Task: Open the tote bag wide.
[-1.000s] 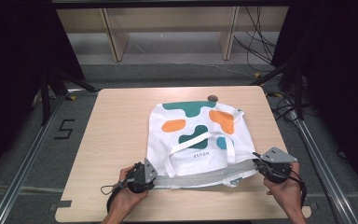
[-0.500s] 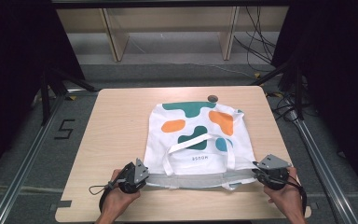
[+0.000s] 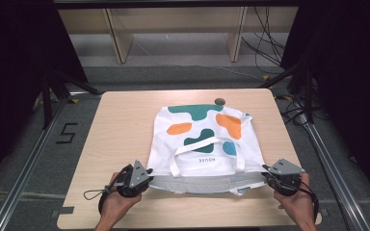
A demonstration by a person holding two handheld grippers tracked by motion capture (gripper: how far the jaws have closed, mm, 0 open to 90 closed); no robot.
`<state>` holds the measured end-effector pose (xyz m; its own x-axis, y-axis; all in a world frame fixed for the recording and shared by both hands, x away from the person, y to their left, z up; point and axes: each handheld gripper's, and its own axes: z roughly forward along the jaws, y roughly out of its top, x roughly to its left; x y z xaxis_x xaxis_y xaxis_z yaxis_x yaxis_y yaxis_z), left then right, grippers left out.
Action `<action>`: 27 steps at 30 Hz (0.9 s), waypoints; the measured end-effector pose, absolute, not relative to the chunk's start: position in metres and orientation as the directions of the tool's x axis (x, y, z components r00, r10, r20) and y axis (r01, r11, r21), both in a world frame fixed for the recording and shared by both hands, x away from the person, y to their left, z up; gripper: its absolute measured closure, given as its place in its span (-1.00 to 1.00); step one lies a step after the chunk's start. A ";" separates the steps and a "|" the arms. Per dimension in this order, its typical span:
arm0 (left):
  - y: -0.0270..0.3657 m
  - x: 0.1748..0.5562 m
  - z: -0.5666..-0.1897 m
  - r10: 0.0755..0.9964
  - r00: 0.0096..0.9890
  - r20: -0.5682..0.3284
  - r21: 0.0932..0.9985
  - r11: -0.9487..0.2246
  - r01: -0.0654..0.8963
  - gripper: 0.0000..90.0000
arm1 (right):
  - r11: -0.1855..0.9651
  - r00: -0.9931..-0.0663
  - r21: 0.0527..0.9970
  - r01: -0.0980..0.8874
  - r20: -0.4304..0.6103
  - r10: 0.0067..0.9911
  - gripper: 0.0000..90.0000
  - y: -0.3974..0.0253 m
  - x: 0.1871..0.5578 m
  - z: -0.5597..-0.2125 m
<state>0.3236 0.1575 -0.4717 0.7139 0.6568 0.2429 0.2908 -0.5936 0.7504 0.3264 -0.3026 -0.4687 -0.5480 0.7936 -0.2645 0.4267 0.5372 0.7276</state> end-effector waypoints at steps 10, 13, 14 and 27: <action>0.164 0.325 -0.459 0.679 0.707 0.199 0.804 -0.526 0.278 0.78 | 0.459 -0.528 0.800 0.387 -0.216 0.821 0.87 -0.302 0.326 -0.448; 0.165 0.326 -0.456 0.683 0.702 0.201 0.820 -0.509 0.261 0.78 | 0.469 -0.528 0.805 0.363 -0.236 0.816 0.87 -0.302 0.326 -0.442; 0.165 0.326 -0.454 0.686 0.700 0.195 0.827 -0.499 0.259 0.78 | 0.468 -0.529 0.807 0.361 -0.236 0.815 0.87 -0.302 0.325 -0.439; 0.176 0.327 -0.388 0.728 0.651 0.214 0.918 -0.378 0.121 0.87 | 0.446 -0.502 0.864 0.235 -0.286 0.817 0.95 -0.294 0.334 -0.372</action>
<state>0.3273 0.1757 -0.3883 0.6511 0.7282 0.2140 0.1207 -0.3778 0.9180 0.3338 -0.2944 -0.3725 -0.5017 0.8165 -0.2856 0.2348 0.4463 0.8635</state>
